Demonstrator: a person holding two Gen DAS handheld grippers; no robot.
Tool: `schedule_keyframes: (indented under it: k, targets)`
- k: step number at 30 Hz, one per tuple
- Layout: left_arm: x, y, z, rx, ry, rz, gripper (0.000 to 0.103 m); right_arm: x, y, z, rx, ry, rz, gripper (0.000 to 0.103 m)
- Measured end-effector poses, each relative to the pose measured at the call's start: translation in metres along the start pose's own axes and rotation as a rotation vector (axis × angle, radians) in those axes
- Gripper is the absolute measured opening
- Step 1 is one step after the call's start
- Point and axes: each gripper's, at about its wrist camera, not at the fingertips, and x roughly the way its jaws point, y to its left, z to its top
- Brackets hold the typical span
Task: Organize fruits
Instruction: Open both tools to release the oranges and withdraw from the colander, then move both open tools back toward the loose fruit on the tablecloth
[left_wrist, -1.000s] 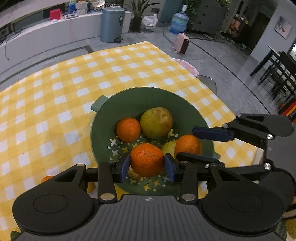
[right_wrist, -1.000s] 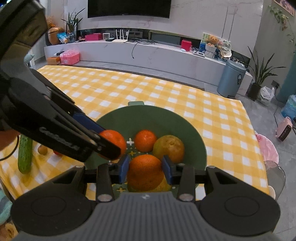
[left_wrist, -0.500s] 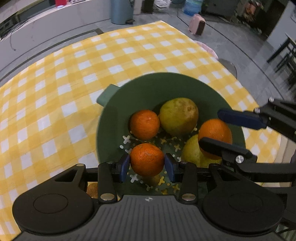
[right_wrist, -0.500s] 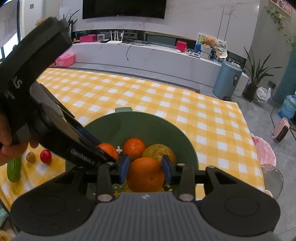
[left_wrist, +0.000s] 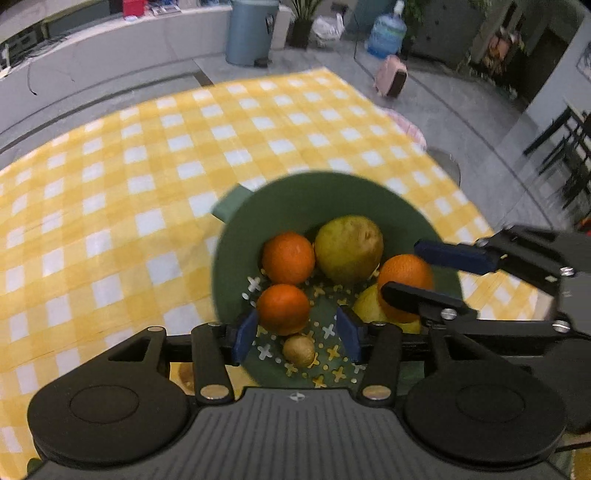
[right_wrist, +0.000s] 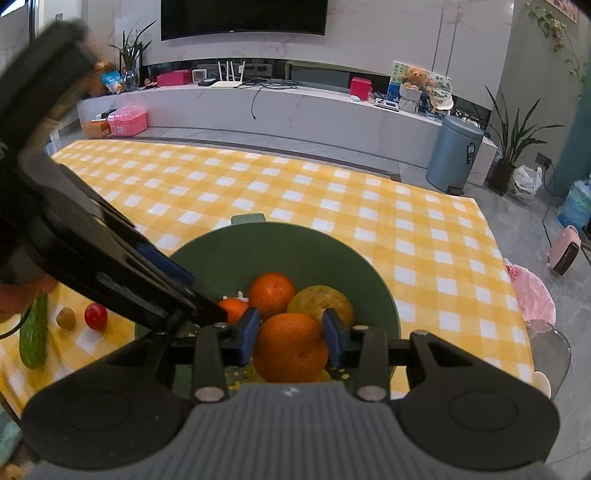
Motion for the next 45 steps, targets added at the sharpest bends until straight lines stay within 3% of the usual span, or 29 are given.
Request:
schedule_keyframes:
  k: [3,6,17,22,29,41,45]
  targets:
    - [-0.023,0.009,-0.005,-0.057,-0.063,-0.004,0.064,0.002,0.001,0.004,0.027,-0.007,0.013,0.033]
    - [-0.037,0.015,-0.013,-0.075,-0.082,0.039,0.064,0.010,0.008,0.007,0.043,-0.007,0.031,0.032]
    - [-0.059,0.025,-0.044,0.044,-0.070,0.184,0.064,0.035,0.025,0.000,0.020,0.055,0.014,0.031]
    - [-0.073,0.023,-0.055,0.104,-0.091,0.212,0.064,0.035,0.027,0.002,0.020,0.067,-0.021,0.031]
    - [-0.095,0.029,-0.069,0.109,-0.135,0.235,0.064,0.013,0.029,0.009,0.038,0.033,-0.049,0.032]
    - [-0.149,0.032,-0.099,0.227,-0.247,0.309,0.064,-0.065,0.068,-0.008,0.143,-0.116,-0.053,0.057]
    - [-0.164,0.037,-0.109,0.239,-0.267,0.300,0.064,-0.077,0.092,-0.018,0.162,-0.144,-0.061,0.066]
